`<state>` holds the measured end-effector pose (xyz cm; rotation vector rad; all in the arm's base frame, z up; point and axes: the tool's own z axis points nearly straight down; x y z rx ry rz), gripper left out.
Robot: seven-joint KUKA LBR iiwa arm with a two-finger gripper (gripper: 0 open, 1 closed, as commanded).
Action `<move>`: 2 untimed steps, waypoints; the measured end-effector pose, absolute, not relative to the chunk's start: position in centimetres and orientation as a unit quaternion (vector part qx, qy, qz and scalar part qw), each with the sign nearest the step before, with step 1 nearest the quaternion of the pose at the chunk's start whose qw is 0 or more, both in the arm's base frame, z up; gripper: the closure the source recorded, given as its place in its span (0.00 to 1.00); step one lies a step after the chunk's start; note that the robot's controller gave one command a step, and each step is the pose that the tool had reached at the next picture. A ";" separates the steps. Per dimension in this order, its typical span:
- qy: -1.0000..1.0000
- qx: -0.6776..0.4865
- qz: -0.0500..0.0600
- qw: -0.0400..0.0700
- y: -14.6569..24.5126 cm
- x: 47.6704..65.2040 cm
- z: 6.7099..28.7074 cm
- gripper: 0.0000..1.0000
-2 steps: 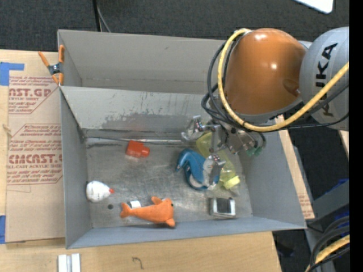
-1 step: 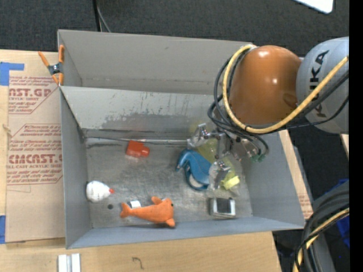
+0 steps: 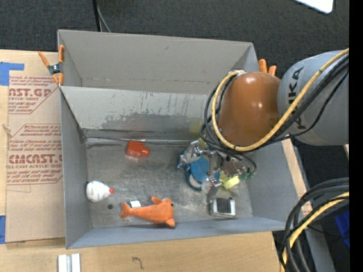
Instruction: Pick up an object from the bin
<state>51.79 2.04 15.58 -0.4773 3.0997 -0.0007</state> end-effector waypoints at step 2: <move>0.976 -0.215 0.000 0.021 -3.8 58.9 9.2 1.00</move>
Offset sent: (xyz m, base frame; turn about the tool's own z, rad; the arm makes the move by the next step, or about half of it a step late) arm 0.0000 0.0000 0.0000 0.0000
